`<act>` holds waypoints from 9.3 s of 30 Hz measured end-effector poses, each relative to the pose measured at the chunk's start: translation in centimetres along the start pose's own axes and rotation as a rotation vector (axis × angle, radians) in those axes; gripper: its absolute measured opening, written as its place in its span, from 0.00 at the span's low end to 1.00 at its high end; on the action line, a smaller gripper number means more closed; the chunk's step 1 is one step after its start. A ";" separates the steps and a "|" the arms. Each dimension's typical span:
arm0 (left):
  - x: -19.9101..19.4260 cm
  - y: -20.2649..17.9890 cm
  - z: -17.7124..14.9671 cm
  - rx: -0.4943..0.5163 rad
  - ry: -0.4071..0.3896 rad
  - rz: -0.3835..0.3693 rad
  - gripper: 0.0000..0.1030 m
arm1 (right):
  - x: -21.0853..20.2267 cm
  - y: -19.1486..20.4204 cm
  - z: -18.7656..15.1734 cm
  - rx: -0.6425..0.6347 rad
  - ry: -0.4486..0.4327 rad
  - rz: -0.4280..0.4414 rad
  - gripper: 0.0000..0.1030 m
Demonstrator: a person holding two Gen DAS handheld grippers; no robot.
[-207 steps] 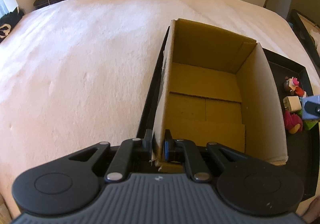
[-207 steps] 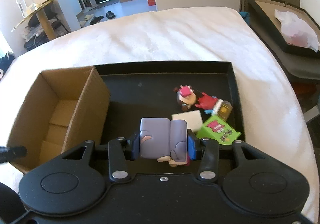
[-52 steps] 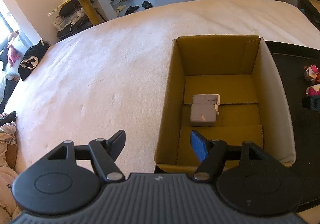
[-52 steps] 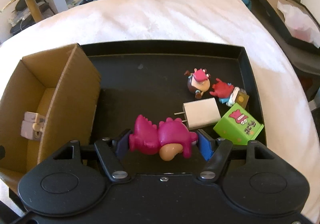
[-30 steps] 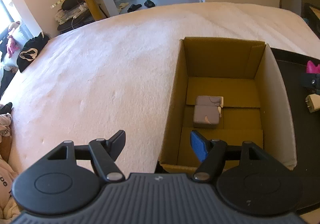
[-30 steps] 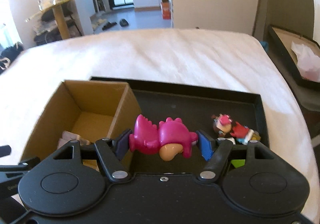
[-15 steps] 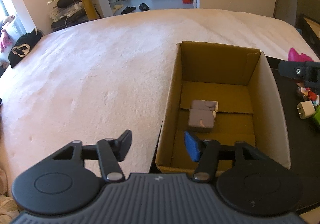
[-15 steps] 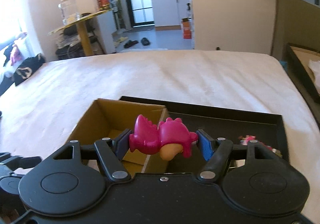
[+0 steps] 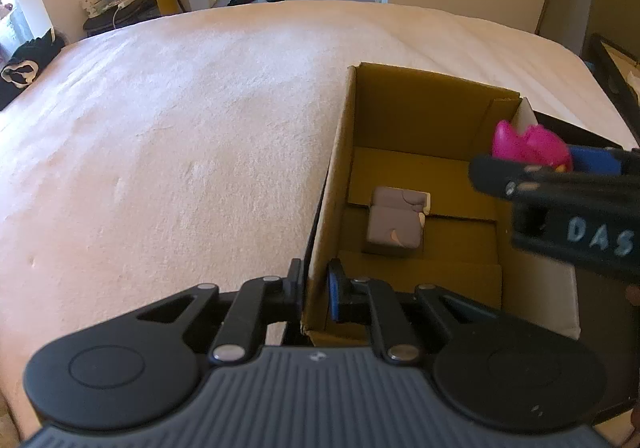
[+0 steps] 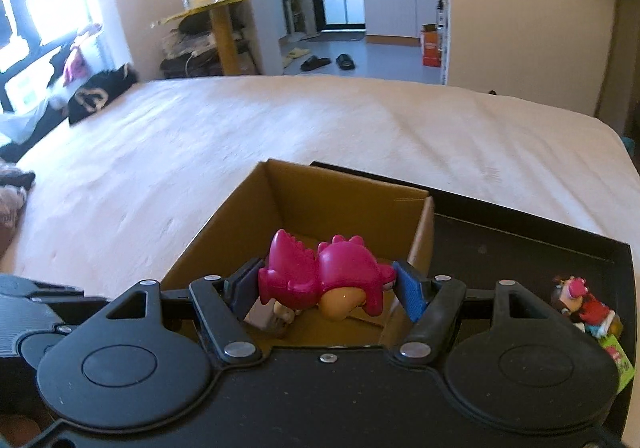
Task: Organize rigid objects
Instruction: 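Carry the pink dinosaur into the box and release it beside the block, then move the right gripper to the green cube toy and grasp it, then lift the green cube and carry it toward the box, then open the right gripper to drop the green cube into the box, then move the right gripper to the white plug charger and grasp it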
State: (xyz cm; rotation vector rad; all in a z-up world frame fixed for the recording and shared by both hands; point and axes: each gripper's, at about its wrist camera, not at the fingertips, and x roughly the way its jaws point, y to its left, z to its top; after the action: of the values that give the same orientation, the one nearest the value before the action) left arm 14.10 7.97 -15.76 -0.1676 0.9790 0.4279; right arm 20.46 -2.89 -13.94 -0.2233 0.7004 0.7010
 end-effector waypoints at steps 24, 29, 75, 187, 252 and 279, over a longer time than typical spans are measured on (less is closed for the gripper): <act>0.9 1.3 0.0 -0.043 0.014 -0.067 0.11 | 1.9 1.5 -0.9 -0.069 0.050 -0.048 0.69; 0.7 1.1 0.0 -0.039 0.019 -0.060 0.11 | 1.4 1.3 -0.7 -0.056 0.047 -0.033 0.70; -2.3 -1.3 0.4 0.041 0.050 0.099 0.65 | -4.5 -11.2 -3.2 0.063 0.091 -0.344 0.77; -0.9 2.0 -0.6 -0.072 -0.041 -0.110 0.09 | -1.6 -0.7 1.3 -0.145 -0.012 -0.069 0.58; -1.7 -3.8 1.3 0.064 -0.028 0.248 0.75 | -0.3 -12.5 -4.3 0.087 0.065 -0.323 0.89; -1.6 -3.6 1.3 0.055 -0.016 0.269 0.75 | 3.1 -13.6 -6.6 0.077 0.233 -0.326 0.62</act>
State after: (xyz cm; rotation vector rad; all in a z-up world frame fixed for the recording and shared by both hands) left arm 15.87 4.74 -13.90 0.0185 0.9998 0.6466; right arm 27.72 -14.29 -21.45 -0.3434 0.8875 0.3378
